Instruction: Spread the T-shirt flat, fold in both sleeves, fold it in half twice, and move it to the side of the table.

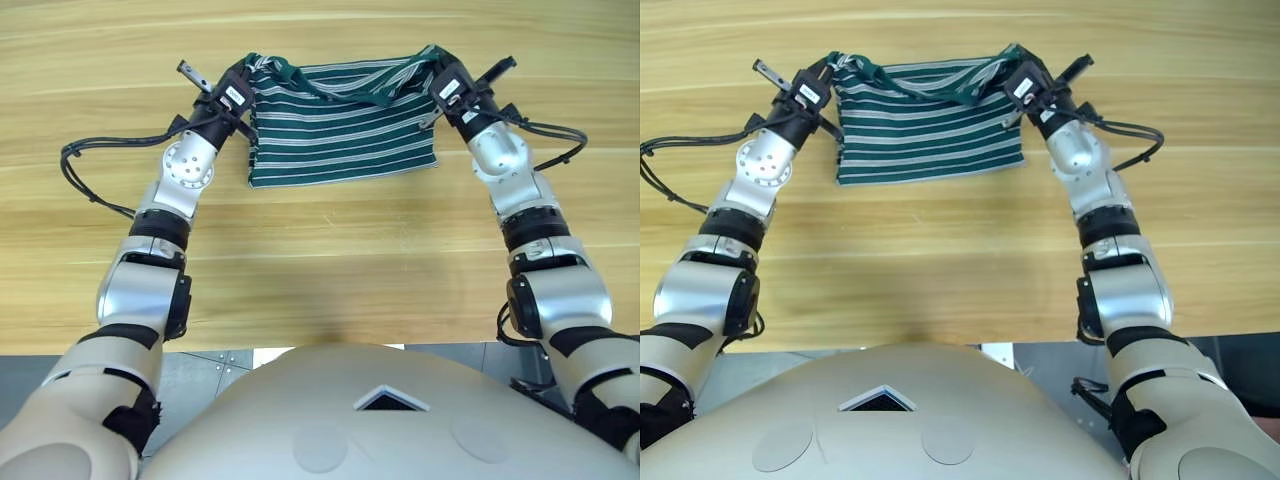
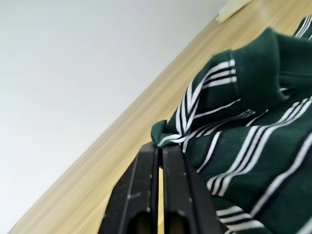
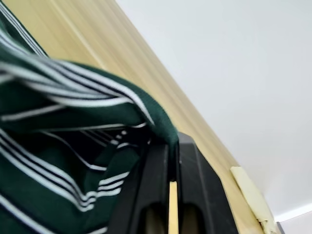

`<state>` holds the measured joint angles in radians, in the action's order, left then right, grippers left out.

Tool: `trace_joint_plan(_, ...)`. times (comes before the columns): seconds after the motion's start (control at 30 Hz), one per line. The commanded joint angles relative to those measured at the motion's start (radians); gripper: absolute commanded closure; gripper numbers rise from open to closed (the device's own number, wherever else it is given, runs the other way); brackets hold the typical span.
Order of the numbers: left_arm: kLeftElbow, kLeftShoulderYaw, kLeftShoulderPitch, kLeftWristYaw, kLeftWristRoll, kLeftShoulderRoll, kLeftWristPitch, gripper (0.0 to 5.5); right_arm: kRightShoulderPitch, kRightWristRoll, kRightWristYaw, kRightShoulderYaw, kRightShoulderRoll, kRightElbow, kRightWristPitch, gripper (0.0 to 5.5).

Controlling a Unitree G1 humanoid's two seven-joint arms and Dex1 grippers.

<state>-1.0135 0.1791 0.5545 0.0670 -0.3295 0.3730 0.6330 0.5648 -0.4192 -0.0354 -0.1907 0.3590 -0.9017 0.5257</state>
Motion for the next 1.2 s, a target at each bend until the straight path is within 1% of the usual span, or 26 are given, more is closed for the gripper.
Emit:
trace_joint_plan(0.03,-0.079,0.018,0.043,-0.034,-0.029,-0.011,0.012,5.5,0.065,-0.016,0.043,-0.019,-0.017,-0.101,0.015,5.46)
trace_joint_plan(0.07,-0.101,0.023,0.049,-0.035,-0.034,-0.016,0.007,5.5,0.077,-0.021,0.048,-0.029,-0.023,-0.122,0.018,5.46)
trace_joint_plan(0.1,-0.117,0.022,0.052,-0.032,-0.033,-0.021,0.0,5.21,0.088,-0.025,0.053,-0.037,-0.029,-0.138,0.02,5.16)
trace_joint_plan(0.37,-0.216,0.012,0.099,-0.023,-0.028,-0.045,-0.045,3.99,0.152,-0.042,0.102,-0.068,-0.053,-0.227,0.004,3.89)
trace_joint_plan(0.53,-0.253,-0.003,0.139,-0.065,-0.028,-0.029,-0.088,3.23,0.184,-0.04,0.129,-0.069,-0.057,-0.281,-0.027,3.03)
trace_joint_plan(0.57,-0.262,-0.003,0.153,-0.078,-0.031,-0.028,-0.101,3.13,0.195,-0.038,0.137,-0.065,-0.058,-0.301,-0.045,2.93)
trace_joint_plan(0.63,-0.279,-0.015,0.191,-0.104,-0.025,-0.036,-0.13,2.78,0.212,-0.041,0.165,-0.066,-0.065,-0.328,-0.069,2.53)
trace_joint_plan(0.73,-0.303,-0.007,0.211,-0.15,-0.042,-0.028,-0.186,2.35,0.196,-0.047,0.176,-0.088,-0.099,-0.279,-0.023,2.06)
trace_joint_plan(0.77,-0.307,-0.005,0.199,-0.162,-0.047,-0.018,-0.196,2.19,0.177,-0.06,0.166,-0.111,-0.115,-0.237,0.003,2.02)
trace_joint_plan(0.8,-0.308,-0.006,0.185,-0.169,-0.048,-0.01,-0.198,2.19,0.157,-0.081,0.162,-0.141,-0.128,-0.195,0.022,2.02)
trace_joint_plan(0.93,-0.274,-0.069,0.077,-0.188,0.016,0.04,-0.112,2.19,0.047,-0.239,0.137,-0.337,-0.211,-0.004,0.015,2.02)
trace_joint_plan(1.0,-0.23,-0.138,0.017,-0.178,0.091,0.064,-0.041,2.19,0.056,-0.326,0.114,-0.431,-0.242,-0.042,-0.019,2.02)
trace_joint_plan(1.07,-0.178,-0.199,-0.035,-0.159,0.162,0.073,0.024,2.19,0.088,-0.388,0.099,-0.492,-0.254,-0.114,-0.046,2.02)
trace_joint_plan(1.2,-0.038,-0.252,-0.145,-0.134,0.232,0.067,0.097,2.19,0.134,-0.412,0.032,-0.547,-0.221,-0.178,0.0,2.02)
